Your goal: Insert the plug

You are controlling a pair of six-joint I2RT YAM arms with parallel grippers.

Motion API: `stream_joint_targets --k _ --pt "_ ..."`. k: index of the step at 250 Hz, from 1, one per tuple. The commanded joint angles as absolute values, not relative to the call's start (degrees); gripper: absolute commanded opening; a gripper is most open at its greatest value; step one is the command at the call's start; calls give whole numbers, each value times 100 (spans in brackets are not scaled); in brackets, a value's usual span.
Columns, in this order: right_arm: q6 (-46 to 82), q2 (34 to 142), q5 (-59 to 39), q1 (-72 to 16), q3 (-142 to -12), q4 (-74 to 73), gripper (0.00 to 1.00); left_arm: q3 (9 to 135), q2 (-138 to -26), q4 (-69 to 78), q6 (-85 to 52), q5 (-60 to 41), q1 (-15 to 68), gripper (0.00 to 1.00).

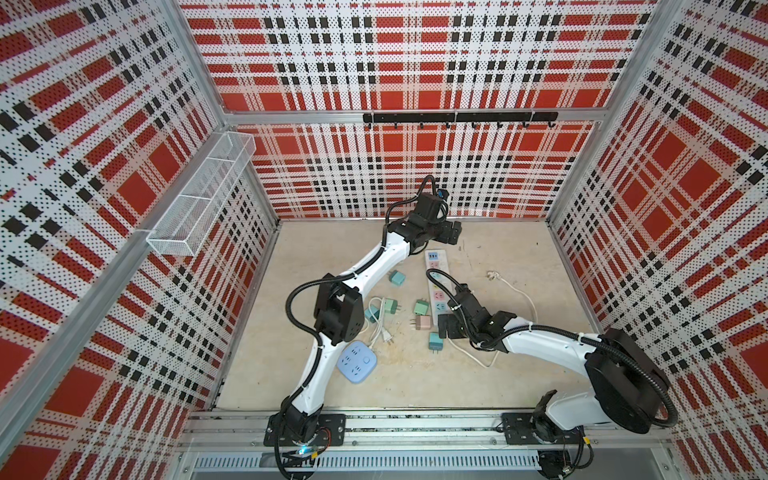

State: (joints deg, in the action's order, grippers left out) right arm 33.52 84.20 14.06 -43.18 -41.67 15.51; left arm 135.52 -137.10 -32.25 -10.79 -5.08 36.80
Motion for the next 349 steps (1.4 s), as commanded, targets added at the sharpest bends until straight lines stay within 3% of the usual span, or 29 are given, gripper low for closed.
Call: stream_joint_targets --k 1,130,201,242,300,349 --pt "3290 8583 1629 -4359 -4385 1314 100 14389 -14281 -4074 -871 -735 3673 94" --pt "3242 9135 1748 -4357 -4667 1204 100 14629 -15184 -3596 -767 -1146 3504 96" --pt "3373 8877 2166 -4259 -4330 1273 100 14161 -14817 -3567 -1052 -1406 3463 91" --pt "3491 8613 2190 -3896 -4025 1222 100 13084 -14186 -3002 -1151 -1178 3488 91" --pt "3807 8035 2194 -3245 -3539 1212 100 12912 -13996 -3076 -1222 -1275 3515 90" --pt "3473 7711 1524 -3026 -3606 1198 100 13006 -14064 -3086 -1193 -1073 3526 90"
